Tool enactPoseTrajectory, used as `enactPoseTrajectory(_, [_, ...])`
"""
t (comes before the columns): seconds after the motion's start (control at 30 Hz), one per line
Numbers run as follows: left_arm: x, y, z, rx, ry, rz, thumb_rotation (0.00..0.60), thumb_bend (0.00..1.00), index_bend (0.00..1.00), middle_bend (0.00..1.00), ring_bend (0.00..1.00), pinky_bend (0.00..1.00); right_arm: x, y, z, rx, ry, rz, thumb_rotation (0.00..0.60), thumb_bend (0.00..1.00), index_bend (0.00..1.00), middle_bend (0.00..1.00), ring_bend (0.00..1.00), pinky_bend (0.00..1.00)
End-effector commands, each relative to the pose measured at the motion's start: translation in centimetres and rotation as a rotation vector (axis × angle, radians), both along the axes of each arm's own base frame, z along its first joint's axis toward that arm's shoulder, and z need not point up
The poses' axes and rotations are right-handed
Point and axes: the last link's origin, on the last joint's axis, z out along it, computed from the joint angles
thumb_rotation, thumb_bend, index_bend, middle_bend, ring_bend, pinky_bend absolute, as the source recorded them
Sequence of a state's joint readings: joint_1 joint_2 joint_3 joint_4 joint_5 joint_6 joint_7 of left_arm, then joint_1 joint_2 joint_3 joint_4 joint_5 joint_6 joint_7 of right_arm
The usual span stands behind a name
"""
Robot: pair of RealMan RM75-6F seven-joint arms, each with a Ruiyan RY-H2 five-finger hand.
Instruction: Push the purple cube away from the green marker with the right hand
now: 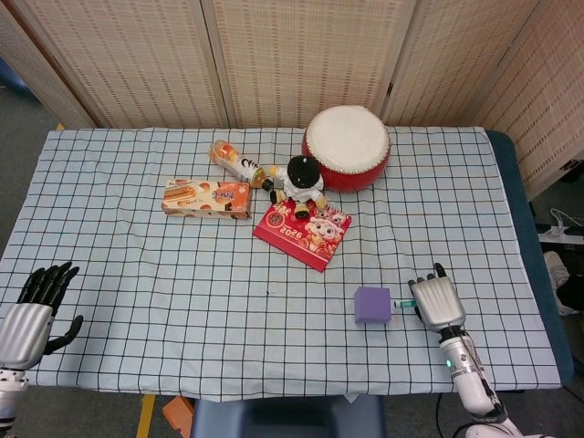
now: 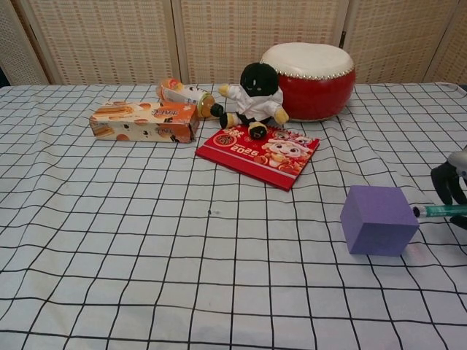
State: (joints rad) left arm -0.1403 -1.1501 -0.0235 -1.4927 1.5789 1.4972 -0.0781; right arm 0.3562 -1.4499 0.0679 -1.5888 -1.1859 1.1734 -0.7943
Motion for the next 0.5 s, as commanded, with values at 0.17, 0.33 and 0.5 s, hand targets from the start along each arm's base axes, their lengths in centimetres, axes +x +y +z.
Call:
enactPoseTrajectory(0.17, [-0.1, 0.0, 0.1, 0.000, -0.003, 0.005, 0.600, 0.41, 0.00, 0.00, 0.00, 0.02, 0.4, -0.3, -1.0, 0.017, 0.005, 0.002, 0.600, 0.42, 0.93, 0.76, 0.48, 0.19])
enactPoseTrajectory(0.33, [0.0, 0.0, 0.1, -0.004, -0.004, 0.000, 0.600, 0.41, 0.00, 0.00, 0.00, 0.02, 1.7, -0.5, -1.7, 0.035, -0.006, 0.032, 0.600, 0.42, 0.93, 0.76, 0.48, 0.19])
enactPoseTrajectory(0.5, [-0.1, 0.1, 0.1, -0.006, -0.007, 0.002, 0.600, 0.41, 0.00, 0.00, 0.00, 0.02, 3.1, -0.9, -2.5, 0.046, -0.027, 0.055, 0.600, 0.42, 0.93, 0.76, 0.48, 0.19])
